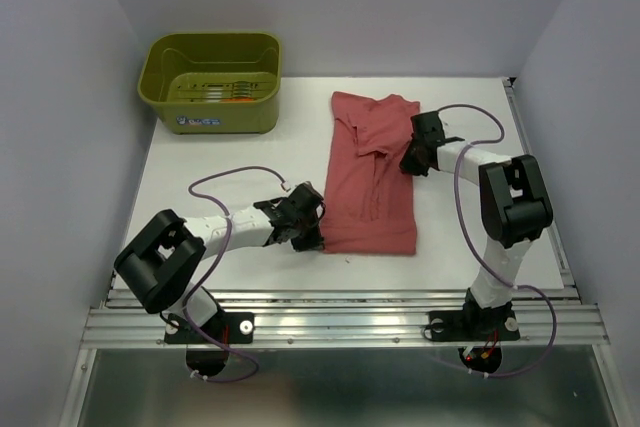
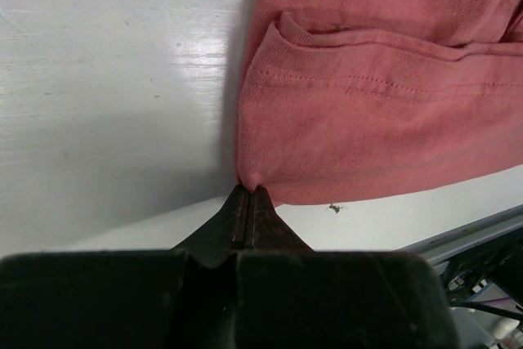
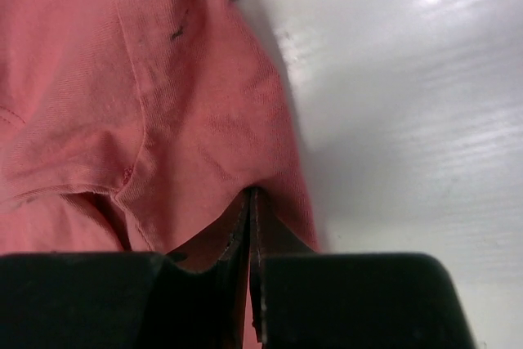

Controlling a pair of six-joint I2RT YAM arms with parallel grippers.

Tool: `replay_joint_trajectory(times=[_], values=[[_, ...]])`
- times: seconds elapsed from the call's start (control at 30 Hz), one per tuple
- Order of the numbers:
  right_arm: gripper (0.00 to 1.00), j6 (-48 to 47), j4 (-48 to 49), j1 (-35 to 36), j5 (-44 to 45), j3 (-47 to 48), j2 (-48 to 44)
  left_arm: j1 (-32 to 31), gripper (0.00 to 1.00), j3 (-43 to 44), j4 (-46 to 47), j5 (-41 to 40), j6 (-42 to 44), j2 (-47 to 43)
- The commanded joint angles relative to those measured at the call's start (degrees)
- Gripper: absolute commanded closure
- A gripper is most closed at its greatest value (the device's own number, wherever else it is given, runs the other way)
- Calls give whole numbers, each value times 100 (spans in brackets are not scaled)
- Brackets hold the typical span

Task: Roll the t-shirts
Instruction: Roll the T-shirt to the center of the board.

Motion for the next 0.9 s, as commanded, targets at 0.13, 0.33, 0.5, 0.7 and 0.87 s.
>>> replay_joint_trajectory(times=[0.13,0.33,0.5,0.7,0.87], values=[[94,-207,-4,-36,102,642,1000,18,100,260,273,-223,-196,323],[95,-296,-233,-36,75,1048,1204,70,100,849,-60,-610,41,666],[88,-313,-224,-36,-39,653,142,106,100,771,-105,-645,68,500],[74,-480,-460,-36,-56,-6,-1467,115,100,534,-105,-592,77,271],[67,-384,-567,-36,-557,-972,-2460,132,100,349,-61,-540,94,95]])
